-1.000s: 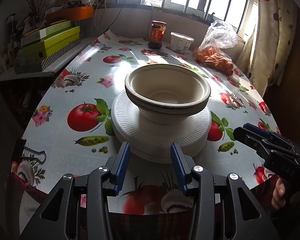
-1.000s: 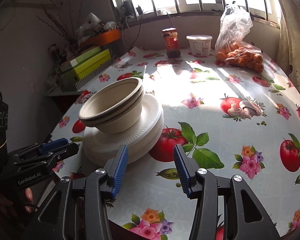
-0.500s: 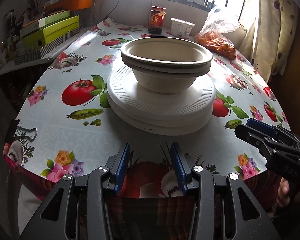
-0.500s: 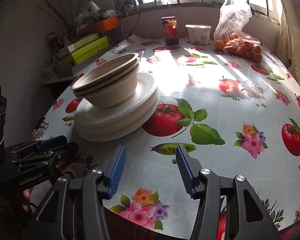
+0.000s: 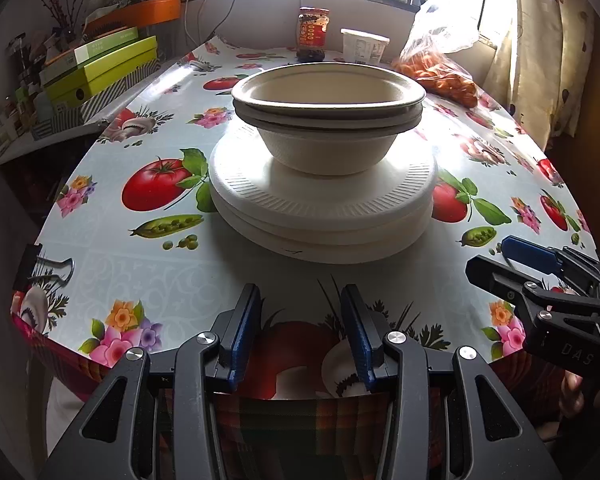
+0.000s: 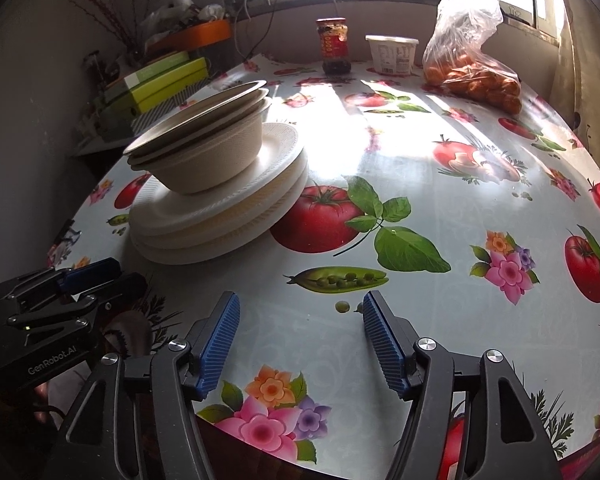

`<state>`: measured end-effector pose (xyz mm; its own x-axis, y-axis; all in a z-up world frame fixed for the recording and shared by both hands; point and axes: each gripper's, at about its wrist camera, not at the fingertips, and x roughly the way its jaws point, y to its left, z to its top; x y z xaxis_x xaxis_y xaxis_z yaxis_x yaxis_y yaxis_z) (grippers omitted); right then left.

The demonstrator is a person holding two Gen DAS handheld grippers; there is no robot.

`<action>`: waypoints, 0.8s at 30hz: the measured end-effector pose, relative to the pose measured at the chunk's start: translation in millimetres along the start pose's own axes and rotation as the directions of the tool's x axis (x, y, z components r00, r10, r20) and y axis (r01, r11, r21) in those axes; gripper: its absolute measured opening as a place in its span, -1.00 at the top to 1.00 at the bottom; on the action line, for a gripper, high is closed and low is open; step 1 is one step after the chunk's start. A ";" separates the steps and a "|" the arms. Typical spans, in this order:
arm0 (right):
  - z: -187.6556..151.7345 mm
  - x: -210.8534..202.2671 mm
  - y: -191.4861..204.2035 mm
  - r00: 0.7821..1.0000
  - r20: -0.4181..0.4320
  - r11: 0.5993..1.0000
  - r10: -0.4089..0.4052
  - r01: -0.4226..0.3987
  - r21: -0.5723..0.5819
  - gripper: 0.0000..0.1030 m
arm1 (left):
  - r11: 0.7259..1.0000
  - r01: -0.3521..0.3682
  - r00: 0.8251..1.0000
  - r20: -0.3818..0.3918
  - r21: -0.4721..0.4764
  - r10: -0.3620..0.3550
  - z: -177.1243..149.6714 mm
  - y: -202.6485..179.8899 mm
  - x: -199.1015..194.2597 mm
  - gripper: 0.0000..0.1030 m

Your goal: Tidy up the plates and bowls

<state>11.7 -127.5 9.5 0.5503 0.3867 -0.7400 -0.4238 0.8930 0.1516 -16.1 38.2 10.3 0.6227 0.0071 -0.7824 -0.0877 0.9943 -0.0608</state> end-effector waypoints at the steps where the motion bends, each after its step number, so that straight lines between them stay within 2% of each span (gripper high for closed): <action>1: 0.0 0.4 0.2 1.000 0.000 1.000 -0.003 0.003 -0.004 -0.29 | 1.000 -0.004 1.000 0.000 0.003 0.004 -0.1 -0.6 0.2 0.16; 10: -3.9 0.1 1.4 0.999 0.010 0.999 -0.044 0.044 -0.015 -0.40 | 0.999 -0.032 0.999 0.002 0.013 0.032 0.0 -5.5 1.9 0.14; 24: -7.0 -0.8 4.2 0.998 0.012 0.997 -0.066 0.066 -0.028 -0.50 | 0.999 -0.028 1.000 0.001 0.024 0.028 -0.9 -9.7 2.6 -0.06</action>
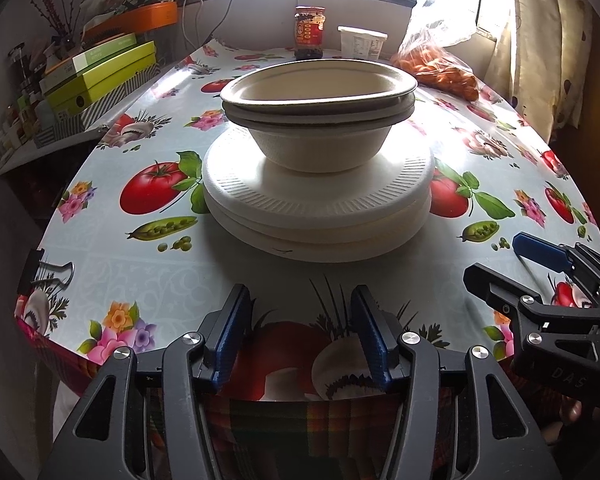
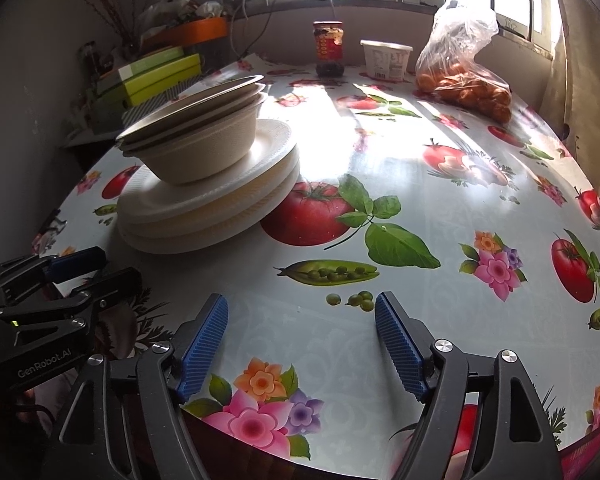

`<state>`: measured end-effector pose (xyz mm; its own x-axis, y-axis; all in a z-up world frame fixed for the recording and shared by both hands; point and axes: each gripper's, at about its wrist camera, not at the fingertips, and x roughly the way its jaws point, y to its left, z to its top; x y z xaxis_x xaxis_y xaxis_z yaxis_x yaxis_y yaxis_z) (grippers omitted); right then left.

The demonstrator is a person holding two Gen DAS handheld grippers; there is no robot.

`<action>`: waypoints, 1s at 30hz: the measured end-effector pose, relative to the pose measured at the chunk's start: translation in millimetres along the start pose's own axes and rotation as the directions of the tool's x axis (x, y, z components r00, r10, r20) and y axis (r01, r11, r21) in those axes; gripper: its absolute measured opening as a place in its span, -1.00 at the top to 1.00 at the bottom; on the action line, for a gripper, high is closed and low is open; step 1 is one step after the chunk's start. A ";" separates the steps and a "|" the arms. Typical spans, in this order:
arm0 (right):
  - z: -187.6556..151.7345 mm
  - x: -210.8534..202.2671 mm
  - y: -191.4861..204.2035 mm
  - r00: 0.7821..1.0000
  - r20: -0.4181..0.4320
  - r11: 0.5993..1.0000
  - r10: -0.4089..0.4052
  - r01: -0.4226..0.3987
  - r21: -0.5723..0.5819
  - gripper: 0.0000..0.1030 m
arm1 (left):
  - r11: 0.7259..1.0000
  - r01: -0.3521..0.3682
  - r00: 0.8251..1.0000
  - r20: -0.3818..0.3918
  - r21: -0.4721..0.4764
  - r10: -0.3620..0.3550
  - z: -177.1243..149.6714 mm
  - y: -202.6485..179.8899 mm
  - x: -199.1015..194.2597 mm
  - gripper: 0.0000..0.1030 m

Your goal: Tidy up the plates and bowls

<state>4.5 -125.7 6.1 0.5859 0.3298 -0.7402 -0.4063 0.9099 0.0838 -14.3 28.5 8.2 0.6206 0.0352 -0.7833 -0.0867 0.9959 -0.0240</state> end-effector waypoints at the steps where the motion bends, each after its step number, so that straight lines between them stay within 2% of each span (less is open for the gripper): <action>1: -0.2 -0.3 -0.3 1.000 0.001 1.000 0.000 0.000 0.000 -0.50 | 1.000 0.000 1.000 0.000 0.001 0.000 -0.2 -0.4 0.1 -0.07; 30: -1.1 -1.5 -0.1 1.000 0.000 1.000 -0.008 0.008 -0.003 -0.53 | 1.000 -0.004 1.000 0.000 -0.001 0.004 -1.2 0.2 -0.4 -0.13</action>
